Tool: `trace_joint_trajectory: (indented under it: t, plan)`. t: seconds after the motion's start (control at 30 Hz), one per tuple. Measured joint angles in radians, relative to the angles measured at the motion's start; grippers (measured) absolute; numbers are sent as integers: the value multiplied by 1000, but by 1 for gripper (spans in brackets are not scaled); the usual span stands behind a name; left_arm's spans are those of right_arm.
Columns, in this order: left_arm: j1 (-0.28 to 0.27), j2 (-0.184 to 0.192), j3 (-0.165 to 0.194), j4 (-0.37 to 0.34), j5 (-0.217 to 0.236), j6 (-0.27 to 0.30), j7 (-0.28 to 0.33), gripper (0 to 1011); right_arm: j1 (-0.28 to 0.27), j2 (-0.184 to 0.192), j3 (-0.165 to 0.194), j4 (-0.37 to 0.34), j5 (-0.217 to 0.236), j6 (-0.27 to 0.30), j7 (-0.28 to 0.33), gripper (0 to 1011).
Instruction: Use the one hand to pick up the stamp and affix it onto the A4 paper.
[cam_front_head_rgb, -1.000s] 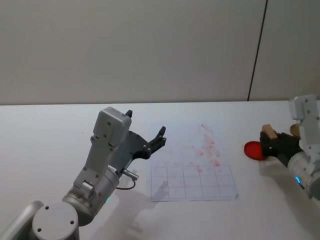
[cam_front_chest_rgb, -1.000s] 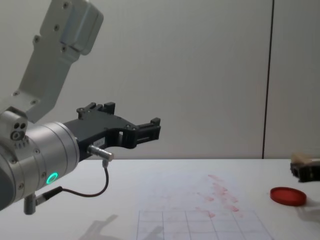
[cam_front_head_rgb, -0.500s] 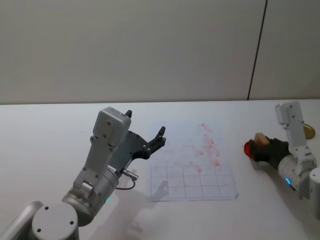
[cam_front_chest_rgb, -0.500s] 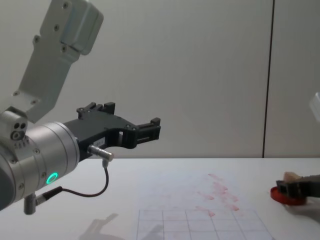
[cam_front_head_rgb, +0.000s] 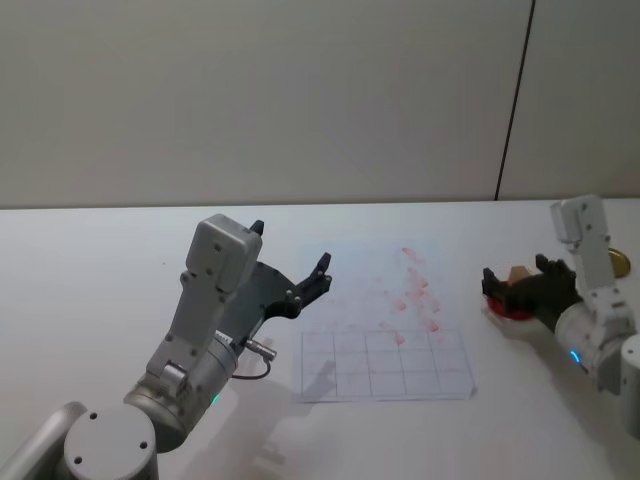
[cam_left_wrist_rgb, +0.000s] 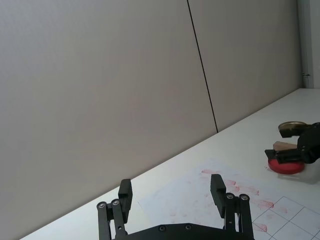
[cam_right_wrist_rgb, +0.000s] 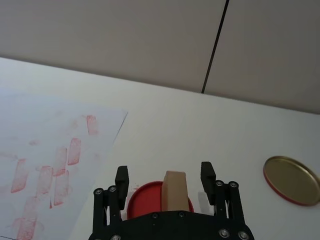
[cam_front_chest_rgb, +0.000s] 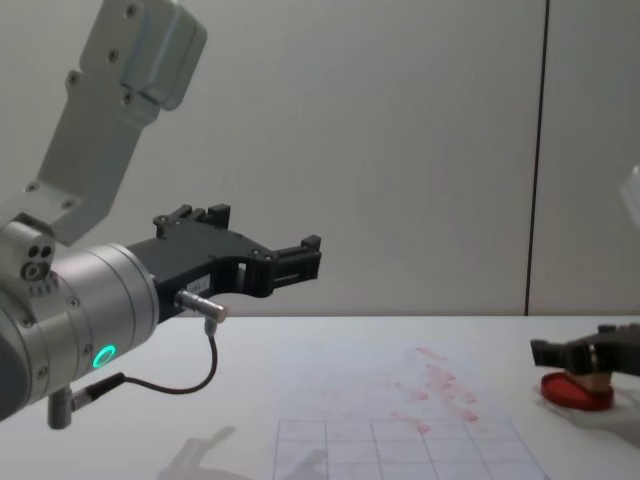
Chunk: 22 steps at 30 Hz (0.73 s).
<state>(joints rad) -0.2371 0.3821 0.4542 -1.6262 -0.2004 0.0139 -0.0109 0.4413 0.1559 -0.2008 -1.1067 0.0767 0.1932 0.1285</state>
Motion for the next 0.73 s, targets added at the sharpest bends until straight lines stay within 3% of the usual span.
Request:
trace_joint_trajectory:
  t: [0.2, 0.73]
  plan:
    - [0, 0, 0, 0, 0, 0, 0, 993, -41, 15, 7, -85, 8, -29, -6, 1001]
    - [0, 0, 0, 0, 0, 0, 0, 993, -175, 73, 42, -351, 51, -98, -34, 1001]
